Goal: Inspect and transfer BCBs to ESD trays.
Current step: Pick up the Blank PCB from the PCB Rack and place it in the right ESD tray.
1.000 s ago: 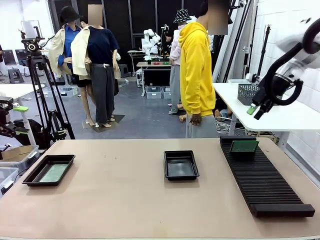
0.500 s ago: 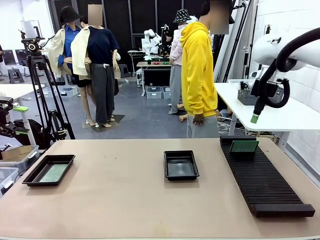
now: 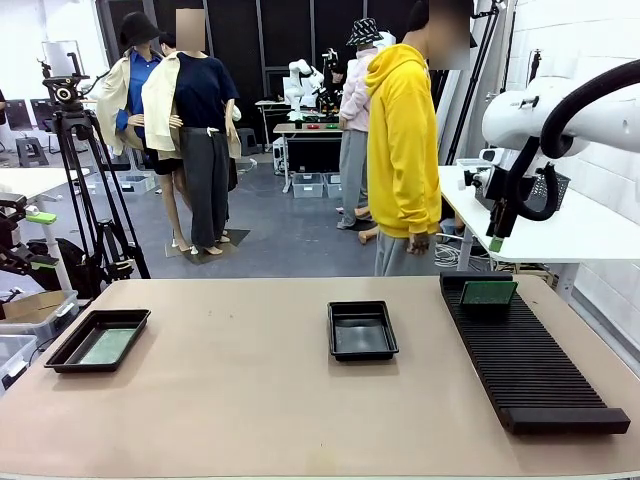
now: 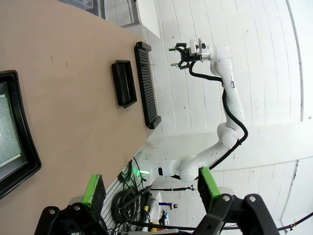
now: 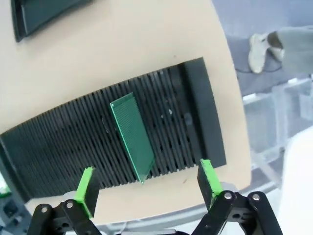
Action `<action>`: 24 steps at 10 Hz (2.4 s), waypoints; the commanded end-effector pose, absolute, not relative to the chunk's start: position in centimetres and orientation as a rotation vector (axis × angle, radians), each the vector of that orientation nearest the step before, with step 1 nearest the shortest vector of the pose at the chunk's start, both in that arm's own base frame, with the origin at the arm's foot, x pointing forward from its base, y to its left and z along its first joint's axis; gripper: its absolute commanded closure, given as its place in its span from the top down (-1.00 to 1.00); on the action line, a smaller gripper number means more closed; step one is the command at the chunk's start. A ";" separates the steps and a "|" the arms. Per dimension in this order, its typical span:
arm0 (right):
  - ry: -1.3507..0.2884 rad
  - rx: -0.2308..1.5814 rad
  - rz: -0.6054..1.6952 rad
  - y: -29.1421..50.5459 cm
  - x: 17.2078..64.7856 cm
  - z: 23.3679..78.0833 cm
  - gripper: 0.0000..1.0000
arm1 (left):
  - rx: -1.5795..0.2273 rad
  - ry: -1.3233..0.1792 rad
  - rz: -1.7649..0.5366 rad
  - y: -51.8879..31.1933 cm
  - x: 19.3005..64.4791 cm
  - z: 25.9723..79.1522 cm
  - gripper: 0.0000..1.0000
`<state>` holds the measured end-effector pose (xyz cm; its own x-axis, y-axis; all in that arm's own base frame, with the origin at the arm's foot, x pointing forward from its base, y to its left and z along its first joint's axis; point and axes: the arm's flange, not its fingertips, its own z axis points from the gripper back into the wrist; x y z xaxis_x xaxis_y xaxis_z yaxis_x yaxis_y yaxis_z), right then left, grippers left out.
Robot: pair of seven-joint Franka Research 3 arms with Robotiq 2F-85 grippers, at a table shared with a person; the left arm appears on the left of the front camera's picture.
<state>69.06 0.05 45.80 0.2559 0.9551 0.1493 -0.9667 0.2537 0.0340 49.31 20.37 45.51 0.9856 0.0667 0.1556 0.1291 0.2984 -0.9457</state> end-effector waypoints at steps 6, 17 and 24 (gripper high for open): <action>-0.076 0.062 1.484 0.2 65.3 42.6 1.00 | -1.265 -0.184 -0.037 20.5 49.3 45.6 1.00; -0.057 0.136 1.507 0.6 67.2 38.3 1.00 | -1.265 -0.184 -0.037 20.5 49.3 45.6 1.00; -0.062 0.120 1.503 0.4 68.4 37.2 1.00 | -1.265 -0.184 -0.037 20.5 49.3 45.6 1.00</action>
<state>67.81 0.53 37.30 0.0777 0.9901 0.1168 -0.9956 0.0709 0.0615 49.31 20.37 45.51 0.9856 0.0668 0.1556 0.1291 0.2984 -0.9457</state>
